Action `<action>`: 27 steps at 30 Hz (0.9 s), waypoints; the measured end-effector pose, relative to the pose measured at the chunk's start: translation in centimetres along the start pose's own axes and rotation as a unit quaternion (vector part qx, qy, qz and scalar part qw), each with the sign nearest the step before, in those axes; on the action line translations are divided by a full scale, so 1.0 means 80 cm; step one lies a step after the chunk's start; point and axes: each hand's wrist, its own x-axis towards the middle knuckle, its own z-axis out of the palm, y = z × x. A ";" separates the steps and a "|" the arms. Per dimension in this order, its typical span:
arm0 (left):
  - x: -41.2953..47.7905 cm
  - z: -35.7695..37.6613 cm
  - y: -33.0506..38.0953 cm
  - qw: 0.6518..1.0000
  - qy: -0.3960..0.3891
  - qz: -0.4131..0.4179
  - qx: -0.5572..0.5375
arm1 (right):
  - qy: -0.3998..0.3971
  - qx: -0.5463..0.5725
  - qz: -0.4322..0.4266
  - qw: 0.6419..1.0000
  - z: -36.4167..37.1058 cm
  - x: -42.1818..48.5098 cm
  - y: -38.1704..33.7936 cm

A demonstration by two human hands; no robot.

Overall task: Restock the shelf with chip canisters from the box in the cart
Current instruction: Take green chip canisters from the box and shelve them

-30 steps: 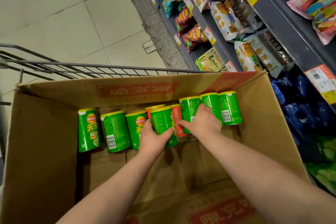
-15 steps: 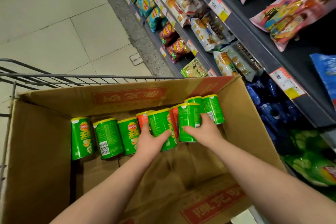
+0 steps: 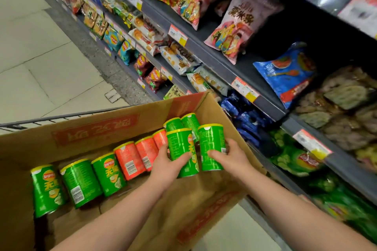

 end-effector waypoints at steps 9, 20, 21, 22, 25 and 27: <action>-0.072 0.114 0.037 0.988 -0.118 0.084 0.055 | 0.107 0.161 0.020 0.981 -0.099 -0.097 0.099; -0.254 0.261 -0.007 0.945 -0.255 0.135 0.151 | 0.253 0.293 0.050 0.921 -0.164 -0.300 0.286; -0.272 0.273 -0.017 0.940 -0.268 0.140 0.157 | 0.261 0.301 0.057 0.915 -0.166 -0.321 0.305; -0.291 0.285 -0.027 0.935 -0.282 0.140 0.163 | 0.272 0.307 0.061 0.910 -0.169 -0.342 0.323; -0.348 0.322 -0.052 0.918 -0.325 0.155 0.167 | 0.304 0.322 0.071 0.894 -0.177 -0.404 0.376; -0.385 0.345 -0.066 0.904 -0.351 0.171 0.174 | 0.333 0.327 0.075 0.881 -0.184 -0.444 0.408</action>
